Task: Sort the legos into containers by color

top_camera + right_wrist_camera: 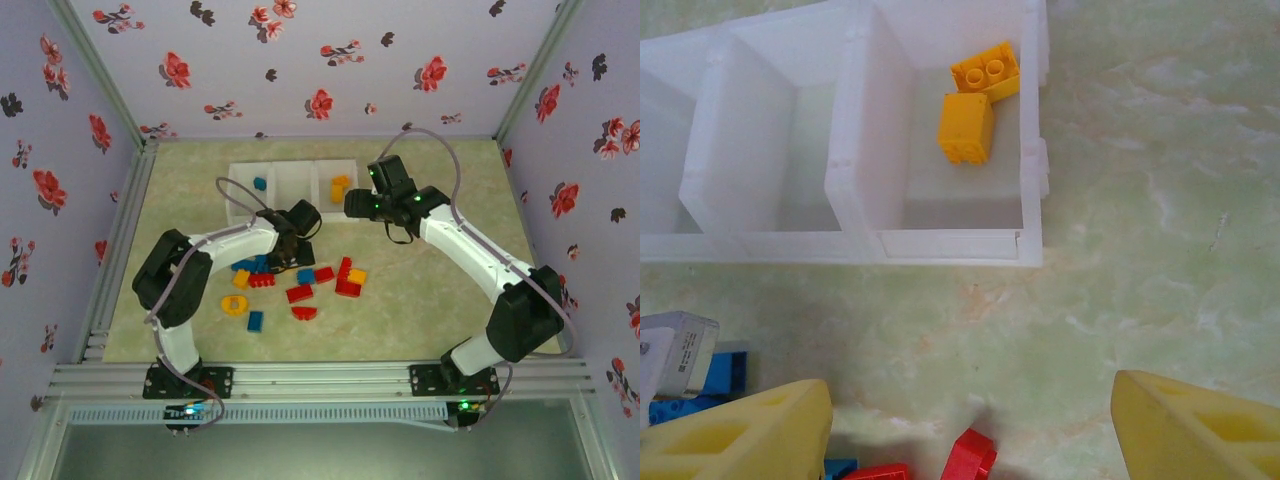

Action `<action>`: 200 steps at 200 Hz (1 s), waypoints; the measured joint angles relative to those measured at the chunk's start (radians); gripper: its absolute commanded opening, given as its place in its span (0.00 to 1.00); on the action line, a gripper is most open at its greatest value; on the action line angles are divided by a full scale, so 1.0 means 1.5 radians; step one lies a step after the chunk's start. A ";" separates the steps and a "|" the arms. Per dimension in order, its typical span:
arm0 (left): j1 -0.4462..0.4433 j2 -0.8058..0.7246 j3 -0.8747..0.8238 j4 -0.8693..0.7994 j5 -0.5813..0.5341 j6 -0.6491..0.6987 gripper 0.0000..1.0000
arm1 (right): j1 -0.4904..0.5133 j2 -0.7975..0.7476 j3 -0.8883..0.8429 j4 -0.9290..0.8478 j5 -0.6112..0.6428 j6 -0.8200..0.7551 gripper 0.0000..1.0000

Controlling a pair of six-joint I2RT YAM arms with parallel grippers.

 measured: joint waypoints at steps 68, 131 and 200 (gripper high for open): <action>0.003 0.031 0.030 -0.030 -0.017 0.030 0.61 | -0.001 -0.007 -0.006 0.000 -0.002 0.000 0.74; 0.014 0.047 0.062 -0.057 -0.035 0.075 0.41 | -0.003 -0.025 -0.008 -0.001 -0.002 0.000 0.73; 0.015 0.048 0.121 -0.091 -0.047 0.126 0.34 | -0.003 -0.060 -0.030 -0.008 0.008 0.000 0.73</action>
